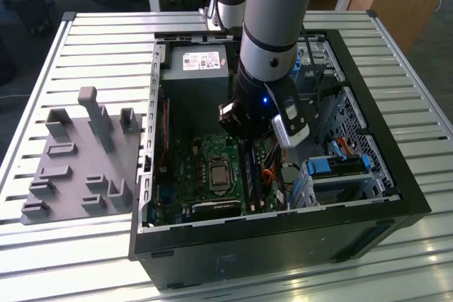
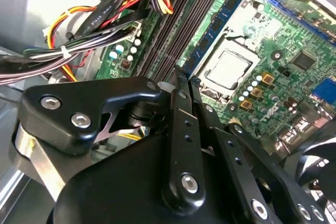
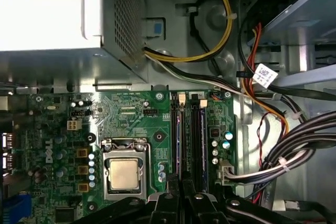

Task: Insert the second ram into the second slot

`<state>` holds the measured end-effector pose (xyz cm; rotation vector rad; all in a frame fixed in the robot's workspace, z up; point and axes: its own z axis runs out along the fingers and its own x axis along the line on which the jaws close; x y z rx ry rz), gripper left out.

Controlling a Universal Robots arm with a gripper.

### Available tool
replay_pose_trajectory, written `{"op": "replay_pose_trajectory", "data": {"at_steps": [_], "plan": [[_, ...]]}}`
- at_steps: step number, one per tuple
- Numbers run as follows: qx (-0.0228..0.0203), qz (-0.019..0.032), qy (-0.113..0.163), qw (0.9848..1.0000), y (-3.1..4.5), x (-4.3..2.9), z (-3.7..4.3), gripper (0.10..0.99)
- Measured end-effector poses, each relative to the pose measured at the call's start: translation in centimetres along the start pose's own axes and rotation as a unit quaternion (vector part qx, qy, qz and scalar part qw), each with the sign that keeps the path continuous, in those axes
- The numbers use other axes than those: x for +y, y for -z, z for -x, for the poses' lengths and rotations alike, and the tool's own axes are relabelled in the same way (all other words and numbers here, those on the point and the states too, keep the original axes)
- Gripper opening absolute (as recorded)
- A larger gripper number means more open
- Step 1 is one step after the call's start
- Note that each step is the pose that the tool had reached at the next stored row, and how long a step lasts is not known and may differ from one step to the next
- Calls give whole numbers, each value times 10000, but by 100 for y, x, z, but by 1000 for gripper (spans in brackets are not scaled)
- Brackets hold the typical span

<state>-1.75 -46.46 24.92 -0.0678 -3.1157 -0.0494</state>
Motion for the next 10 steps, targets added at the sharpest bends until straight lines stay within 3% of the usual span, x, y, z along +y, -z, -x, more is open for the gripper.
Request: {"op": "replay_pose_trajectory", "data": {"at_steps": [3,10], "plan": [[6,0,5,10000,-45,-1,5,137],[7,1,6,10000,-61,-1,18,137]]}}
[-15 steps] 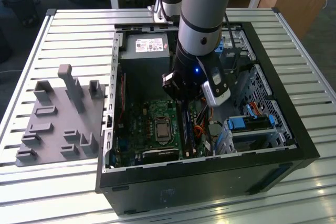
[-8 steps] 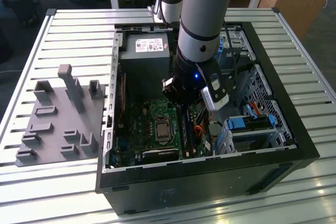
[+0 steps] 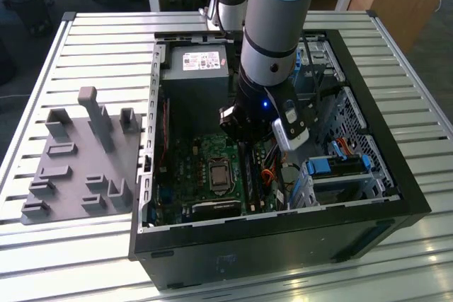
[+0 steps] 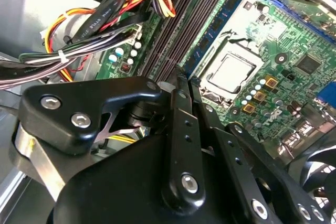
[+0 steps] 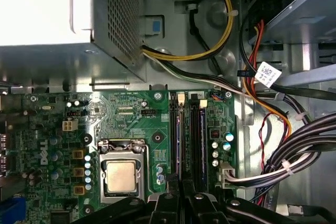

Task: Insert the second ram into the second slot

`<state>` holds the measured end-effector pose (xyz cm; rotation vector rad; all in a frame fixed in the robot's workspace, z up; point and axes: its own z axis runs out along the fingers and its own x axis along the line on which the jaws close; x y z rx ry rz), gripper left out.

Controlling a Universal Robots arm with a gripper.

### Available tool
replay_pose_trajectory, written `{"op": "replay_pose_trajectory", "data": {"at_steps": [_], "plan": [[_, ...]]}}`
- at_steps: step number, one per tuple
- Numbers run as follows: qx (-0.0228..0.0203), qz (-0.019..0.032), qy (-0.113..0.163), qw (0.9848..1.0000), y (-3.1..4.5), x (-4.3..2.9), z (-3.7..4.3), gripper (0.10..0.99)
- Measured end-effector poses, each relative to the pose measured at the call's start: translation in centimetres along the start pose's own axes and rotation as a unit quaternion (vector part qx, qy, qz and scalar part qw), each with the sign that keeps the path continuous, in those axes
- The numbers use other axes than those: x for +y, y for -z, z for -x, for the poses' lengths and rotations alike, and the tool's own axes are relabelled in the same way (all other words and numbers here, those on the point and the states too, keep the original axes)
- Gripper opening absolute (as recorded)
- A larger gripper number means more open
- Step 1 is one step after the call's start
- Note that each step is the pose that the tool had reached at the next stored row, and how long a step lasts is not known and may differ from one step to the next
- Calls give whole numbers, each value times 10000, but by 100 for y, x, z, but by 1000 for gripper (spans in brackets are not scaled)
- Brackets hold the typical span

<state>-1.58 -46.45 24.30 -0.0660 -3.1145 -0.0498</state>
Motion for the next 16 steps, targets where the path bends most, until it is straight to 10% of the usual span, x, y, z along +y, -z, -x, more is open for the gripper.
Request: {"op": "replay_pose_trajectory", "data": {"at_steps": [16], "plan": [[1,-2,16,10000,-88,-2,19,137]]}}
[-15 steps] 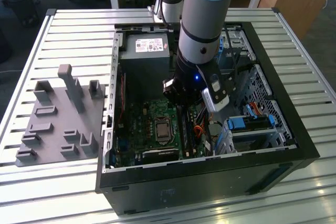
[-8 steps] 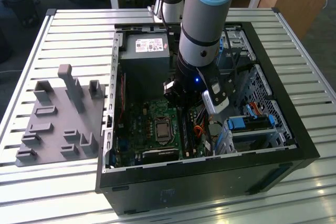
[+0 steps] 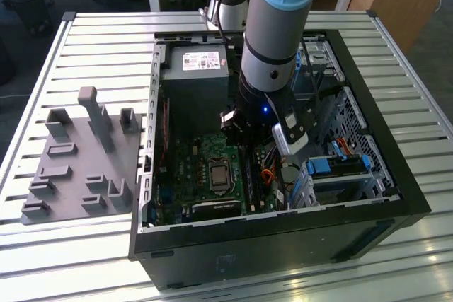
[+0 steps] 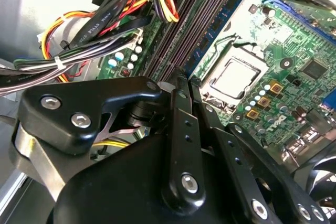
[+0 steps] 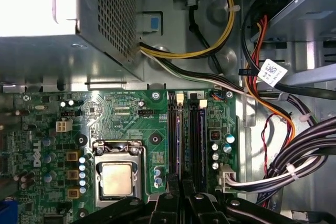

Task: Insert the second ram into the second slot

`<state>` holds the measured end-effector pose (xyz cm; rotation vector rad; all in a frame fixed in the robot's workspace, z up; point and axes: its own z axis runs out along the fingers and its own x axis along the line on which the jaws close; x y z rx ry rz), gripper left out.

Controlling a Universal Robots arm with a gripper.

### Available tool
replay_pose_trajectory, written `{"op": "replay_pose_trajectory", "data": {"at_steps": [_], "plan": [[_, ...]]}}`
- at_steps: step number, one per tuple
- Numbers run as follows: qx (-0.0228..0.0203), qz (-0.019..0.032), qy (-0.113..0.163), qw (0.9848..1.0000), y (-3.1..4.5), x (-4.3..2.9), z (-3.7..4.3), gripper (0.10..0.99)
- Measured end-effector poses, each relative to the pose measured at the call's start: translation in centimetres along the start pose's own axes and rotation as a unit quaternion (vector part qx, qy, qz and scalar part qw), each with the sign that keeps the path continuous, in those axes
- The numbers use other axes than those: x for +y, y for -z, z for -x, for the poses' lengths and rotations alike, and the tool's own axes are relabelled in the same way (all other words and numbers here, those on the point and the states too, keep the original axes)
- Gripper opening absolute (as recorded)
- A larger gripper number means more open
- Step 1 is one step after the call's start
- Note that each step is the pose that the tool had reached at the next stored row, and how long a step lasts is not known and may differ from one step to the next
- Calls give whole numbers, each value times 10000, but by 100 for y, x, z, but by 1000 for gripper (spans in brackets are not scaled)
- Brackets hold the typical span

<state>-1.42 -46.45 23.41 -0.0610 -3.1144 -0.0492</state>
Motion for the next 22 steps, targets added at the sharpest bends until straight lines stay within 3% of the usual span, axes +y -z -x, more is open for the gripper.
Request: {"op": "replay_pose_trajectory", "data": {"at_steps": [22], "plan": [[0,-1,9,10000,-108,-3,17,137]]}}
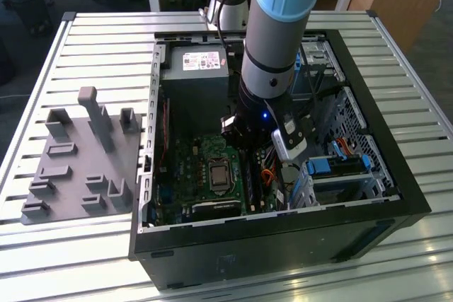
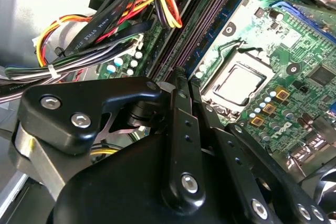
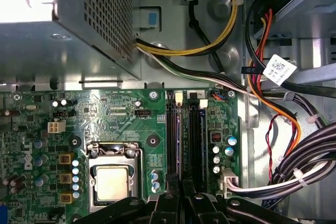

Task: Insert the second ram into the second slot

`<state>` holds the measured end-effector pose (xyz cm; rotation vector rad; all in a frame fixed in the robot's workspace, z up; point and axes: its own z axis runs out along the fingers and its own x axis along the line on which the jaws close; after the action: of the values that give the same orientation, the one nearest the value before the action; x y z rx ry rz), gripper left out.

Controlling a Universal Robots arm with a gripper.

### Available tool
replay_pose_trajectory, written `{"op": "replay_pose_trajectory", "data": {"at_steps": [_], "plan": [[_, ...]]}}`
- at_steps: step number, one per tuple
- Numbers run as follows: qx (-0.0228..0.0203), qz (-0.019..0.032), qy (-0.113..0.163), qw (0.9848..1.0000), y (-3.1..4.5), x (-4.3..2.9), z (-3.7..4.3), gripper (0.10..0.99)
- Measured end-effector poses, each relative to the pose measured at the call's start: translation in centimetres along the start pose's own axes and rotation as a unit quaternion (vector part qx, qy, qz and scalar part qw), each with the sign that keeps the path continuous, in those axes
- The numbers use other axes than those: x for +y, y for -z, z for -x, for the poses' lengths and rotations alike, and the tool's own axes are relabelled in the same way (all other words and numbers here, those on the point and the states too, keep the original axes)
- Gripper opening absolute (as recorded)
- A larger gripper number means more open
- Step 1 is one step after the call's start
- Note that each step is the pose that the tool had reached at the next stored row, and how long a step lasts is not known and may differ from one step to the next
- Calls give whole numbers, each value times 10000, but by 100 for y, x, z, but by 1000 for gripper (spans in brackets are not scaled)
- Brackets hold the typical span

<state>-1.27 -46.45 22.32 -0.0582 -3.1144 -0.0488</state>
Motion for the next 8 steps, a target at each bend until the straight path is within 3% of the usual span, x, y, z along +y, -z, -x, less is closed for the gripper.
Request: {"op": "replay_pose_trajectory", "data": {"at_steps": [8], "plan": [[14,-18,0,10000,-7,6,10,137]]}}
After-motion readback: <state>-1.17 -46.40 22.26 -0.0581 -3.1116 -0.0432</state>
